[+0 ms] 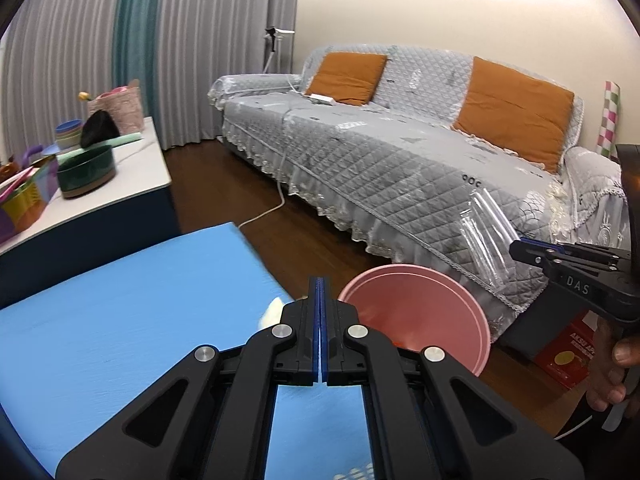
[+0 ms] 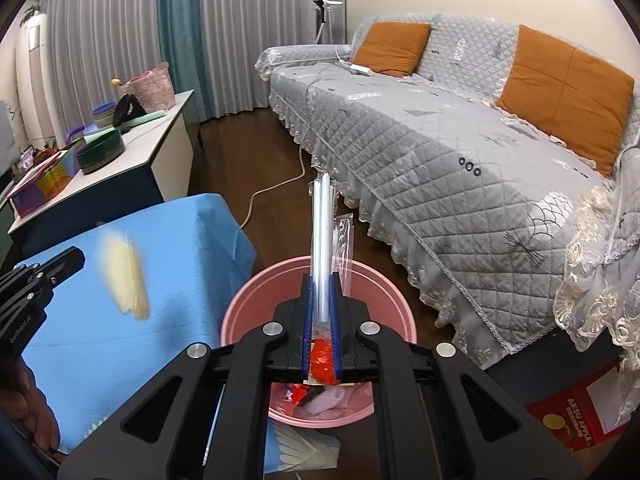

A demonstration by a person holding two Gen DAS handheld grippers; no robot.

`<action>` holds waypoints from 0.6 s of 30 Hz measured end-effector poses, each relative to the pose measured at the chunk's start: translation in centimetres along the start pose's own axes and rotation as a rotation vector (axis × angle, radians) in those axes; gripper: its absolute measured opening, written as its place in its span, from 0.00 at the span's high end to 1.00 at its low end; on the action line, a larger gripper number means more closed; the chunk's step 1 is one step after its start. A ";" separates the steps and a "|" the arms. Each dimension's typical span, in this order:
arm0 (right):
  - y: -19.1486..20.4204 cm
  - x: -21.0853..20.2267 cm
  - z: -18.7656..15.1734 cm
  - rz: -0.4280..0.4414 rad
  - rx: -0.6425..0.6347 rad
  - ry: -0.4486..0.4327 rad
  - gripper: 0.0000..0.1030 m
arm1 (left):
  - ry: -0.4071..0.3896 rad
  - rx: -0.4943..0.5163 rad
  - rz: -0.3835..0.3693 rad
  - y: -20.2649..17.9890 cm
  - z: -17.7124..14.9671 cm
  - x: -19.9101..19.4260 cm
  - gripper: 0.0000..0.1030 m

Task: Collect trash
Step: 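Carry the straws with the right gripper while the left carries the napkins to the basin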

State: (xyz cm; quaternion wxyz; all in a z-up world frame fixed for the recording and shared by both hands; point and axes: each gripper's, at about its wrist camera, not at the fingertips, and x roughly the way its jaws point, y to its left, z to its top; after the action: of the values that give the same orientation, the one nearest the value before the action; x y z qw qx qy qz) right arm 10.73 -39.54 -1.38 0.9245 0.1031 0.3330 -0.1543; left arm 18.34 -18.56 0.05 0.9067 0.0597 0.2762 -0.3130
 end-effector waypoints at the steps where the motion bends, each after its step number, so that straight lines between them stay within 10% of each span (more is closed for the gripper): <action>1: -0.2 0.1 0.0 -0.002 0.001 0.002 0.92 | 0.000 0.004 -0.005 -0.4 0.1 0.2 1.00; 18: -1.9 1.4 0.0 0.029 0.031 0.010 0.92 | 0.076 -0.261 0.058 8.8 -1.5 2.3 0.99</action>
State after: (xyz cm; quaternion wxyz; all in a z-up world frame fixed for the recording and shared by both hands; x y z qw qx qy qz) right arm 11.06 -41.65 -2.46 0.9233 0.1230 0.3336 -0.1453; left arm 24.37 -12.37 -3.00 0.9044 -0.0392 0.3468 -0.2454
